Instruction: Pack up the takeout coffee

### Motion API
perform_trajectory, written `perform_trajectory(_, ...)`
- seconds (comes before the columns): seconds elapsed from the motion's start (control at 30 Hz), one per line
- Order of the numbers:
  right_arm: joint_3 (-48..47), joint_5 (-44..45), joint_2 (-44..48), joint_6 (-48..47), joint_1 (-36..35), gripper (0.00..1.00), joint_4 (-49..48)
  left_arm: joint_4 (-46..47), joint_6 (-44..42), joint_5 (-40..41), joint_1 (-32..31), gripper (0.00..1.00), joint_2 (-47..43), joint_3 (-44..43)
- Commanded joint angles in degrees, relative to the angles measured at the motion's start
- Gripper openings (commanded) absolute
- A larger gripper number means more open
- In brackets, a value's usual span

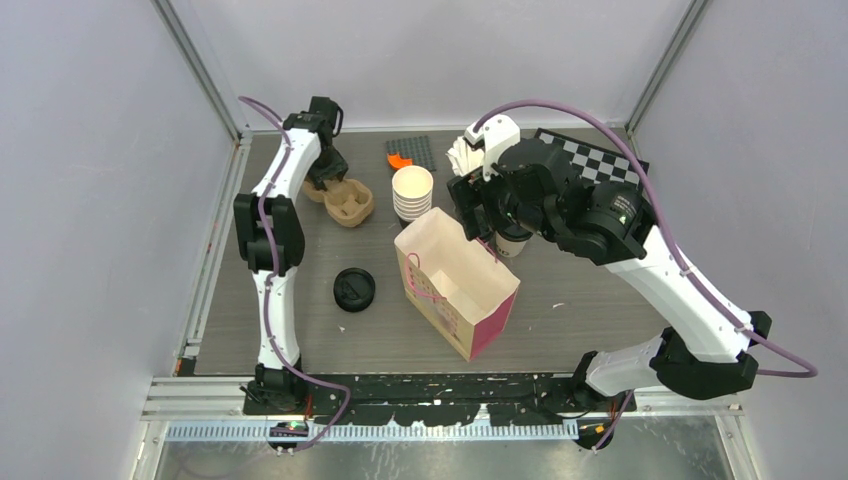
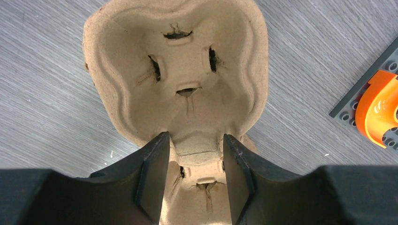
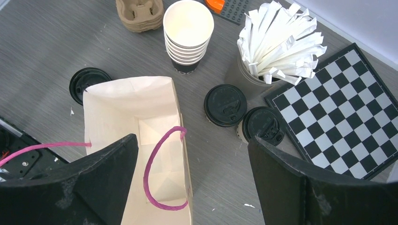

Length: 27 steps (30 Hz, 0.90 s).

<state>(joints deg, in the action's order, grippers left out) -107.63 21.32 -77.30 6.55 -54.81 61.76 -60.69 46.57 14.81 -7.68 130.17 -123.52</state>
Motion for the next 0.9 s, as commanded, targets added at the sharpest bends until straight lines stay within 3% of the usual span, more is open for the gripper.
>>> perform_trajectory(0.0,0.50,1.18,0.56,-1.17,-0.24,0.91,-1.24,-1.43,1.61,-0.30,0.39,0.49,-0.84,-1.08)
perform_trajectory(0.47,2.12,1.26,1.89,-2.12,-0.28,0.91,-0.83,-1.67,2.48,-1.09,0.36,0.48,-0.79,-0.75)
perform_trajectory(0.87,2.23,1.27,1.71,-2.37,-0.21,0.91,-0.93,-2.98,0.72,-0.69,0.39,0.32,-1.13,-3.12)
